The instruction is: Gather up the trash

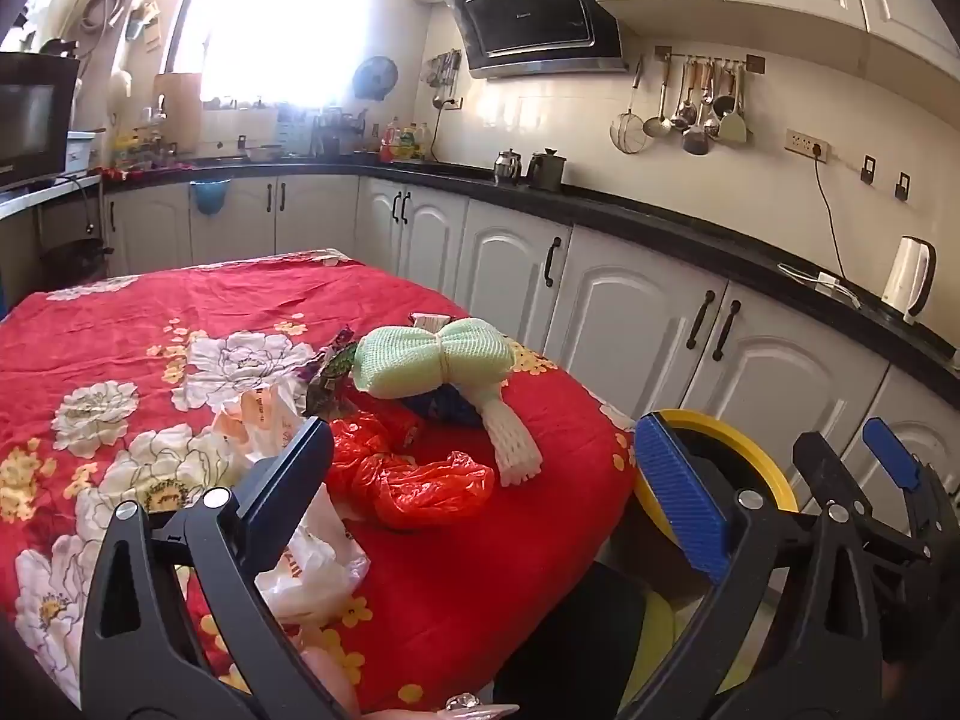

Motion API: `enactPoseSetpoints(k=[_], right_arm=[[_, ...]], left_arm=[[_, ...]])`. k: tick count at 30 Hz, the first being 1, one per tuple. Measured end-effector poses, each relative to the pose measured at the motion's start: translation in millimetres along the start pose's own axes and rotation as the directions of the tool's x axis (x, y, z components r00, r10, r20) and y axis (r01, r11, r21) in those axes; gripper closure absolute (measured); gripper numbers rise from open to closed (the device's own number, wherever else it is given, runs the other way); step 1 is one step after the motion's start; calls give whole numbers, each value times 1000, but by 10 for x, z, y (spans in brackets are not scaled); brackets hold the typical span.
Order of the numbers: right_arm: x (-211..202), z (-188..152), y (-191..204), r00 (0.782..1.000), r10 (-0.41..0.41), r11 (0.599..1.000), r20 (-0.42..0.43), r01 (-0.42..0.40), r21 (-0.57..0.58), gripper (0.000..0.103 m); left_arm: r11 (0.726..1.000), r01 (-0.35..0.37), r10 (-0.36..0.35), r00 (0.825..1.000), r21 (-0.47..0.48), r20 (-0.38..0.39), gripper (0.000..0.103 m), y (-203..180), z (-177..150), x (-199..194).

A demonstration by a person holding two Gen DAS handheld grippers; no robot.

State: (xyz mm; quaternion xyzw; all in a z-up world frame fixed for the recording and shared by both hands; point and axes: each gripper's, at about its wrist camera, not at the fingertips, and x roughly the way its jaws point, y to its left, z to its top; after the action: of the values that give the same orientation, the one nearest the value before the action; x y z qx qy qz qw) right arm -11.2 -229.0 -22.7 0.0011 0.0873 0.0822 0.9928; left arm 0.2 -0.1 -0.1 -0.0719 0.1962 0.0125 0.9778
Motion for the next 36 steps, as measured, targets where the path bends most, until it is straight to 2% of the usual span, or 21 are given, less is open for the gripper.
enactPoseSetpoints(k=[36], right_arm=[[8, 15, 22, 1000, 1, 1000, 1, -1, -5, 6]], left_arm=[[1000, 4, -4, 1000, -5, 14, 11, 4, 57, -60]])
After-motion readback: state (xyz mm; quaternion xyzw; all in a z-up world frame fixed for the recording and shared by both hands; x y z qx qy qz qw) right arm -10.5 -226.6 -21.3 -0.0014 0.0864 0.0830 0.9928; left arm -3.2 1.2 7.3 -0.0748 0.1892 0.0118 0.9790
